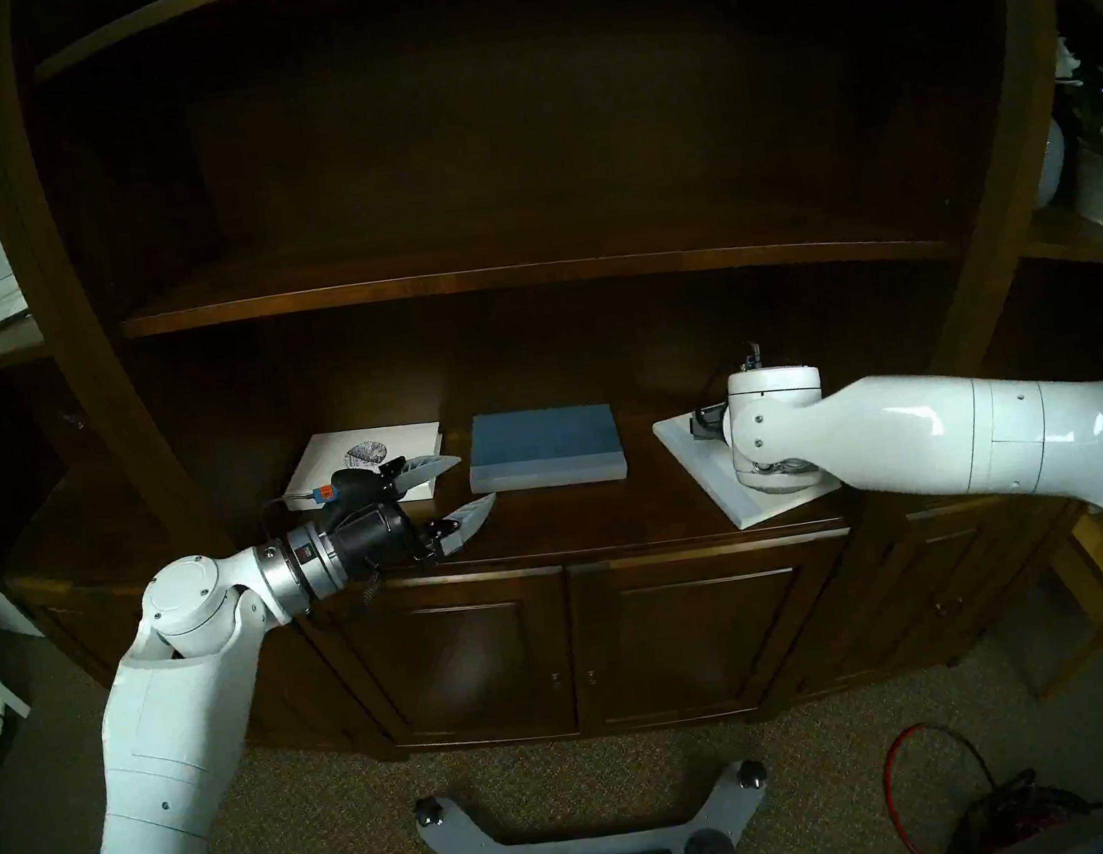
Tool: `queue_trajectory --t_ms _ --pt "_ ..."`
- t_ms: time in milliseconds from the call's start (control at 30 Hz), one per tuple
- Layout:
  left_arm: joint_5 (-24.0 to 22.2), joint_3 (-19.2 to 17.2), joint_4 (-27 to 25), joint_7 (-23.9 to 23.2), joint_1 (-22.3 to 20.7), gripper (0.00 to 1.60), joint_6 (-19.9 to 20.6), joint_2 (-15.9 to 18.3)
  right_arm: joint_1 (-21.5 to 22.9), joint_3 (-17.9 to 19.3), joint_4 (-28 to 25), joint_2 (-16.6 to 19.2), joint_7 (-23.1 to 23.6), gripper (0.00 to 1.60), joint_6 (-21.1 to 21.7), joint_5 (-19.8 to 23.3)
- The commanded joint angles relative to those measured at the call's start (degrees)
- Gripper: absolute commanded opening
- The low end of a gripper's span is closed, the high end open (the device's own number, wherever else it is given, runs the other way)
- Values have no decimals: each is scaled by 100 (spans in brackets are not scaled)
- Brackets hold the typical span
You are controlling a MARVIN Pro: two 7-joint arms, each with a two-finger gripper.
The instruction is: Close the books and align them horizontally on the shelf
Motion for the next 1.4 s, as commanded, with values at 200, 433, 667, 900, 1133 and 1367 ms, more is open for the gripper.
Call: queue_trajectory --t_ms 200,433,667,900,1133,1367 --pt "-35 -61 -121 4 -170 160 6 5 101 74 1252 -477 817 160 89 -141" --pt "-27 -68 -121 -3 -171 160 9 -3 131 70 2077 -814 1275 160 237 -124" --pt "-17 -74 -119 -10 -171 160 8 -11 186 100 2602 -997 1639 160 382 -85" --pt "-8 -81 -120 -18 -172 160 11 -20 177 116 3396 -1399 1943 160 566 -21" --pt "0 -88 -120 -25 -174 160 15 -28 106 150 4014 -1622 2257 160 667 61" --pt "8 -96 -120 -32 -175 160 20 -37 12 229 4743 -1959 2529 160 864 277"
